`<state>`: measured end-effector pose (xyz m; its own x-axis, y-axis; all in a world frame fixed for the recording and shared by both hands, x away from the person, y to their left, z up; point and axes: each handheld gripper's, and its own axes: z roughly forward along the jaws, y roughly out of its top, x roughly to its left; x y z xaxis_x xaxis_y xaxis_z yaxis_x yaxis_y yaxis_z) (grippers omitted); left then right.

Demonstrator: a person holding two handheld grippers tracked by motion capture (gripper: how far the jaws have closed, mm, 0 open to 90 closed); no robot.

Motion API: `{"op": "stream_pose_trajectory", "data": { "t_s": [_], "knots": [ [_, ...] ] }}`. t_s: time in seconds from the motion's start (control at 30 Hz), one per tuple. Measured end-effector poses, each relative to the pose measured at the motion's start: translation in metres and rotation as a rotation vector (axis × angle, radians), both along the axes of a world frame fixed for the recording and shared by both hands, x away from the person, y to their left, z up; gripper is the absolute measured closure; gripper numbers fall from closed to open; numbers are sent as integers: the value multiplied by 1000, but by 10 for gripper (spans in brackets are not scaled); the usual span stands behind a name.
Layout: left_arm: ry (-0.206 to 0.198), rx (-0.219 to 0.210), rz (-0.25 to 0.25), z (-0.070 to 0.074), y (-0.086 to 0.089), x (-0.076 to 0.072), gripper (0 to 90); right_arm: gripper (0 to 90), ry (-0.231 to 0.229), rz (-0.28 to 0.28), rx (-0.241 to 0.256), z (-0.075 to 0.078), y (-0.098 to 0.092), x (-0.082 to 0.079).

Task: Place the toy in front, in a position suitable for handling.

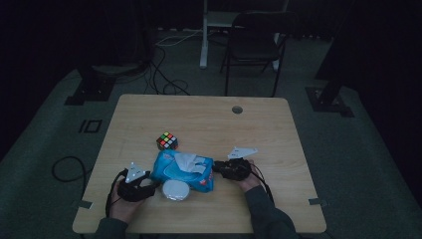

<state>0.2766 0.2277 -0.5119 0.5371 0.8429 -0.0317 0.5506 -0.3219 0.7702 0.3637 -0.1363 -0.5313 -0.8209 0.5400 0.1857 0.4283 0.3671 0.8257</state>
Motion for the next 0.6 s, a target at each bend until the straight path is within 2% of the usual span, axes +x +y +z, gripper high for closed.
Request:
{"op": "stream_pose_trajectory", "data": {
  "t_s": [0.17,0.4,0.6],
  "knots": [
    [-7,13,26,1,7,-1,434,730,5,28,11,0,14,-1],
    [-8,11,141,0,31,-1,447,721,9,97,27,1,44,-6],
    [-9,-12,236,-2,51,4,458,714,-1,148,14,4,65,-9]
  ]
}}
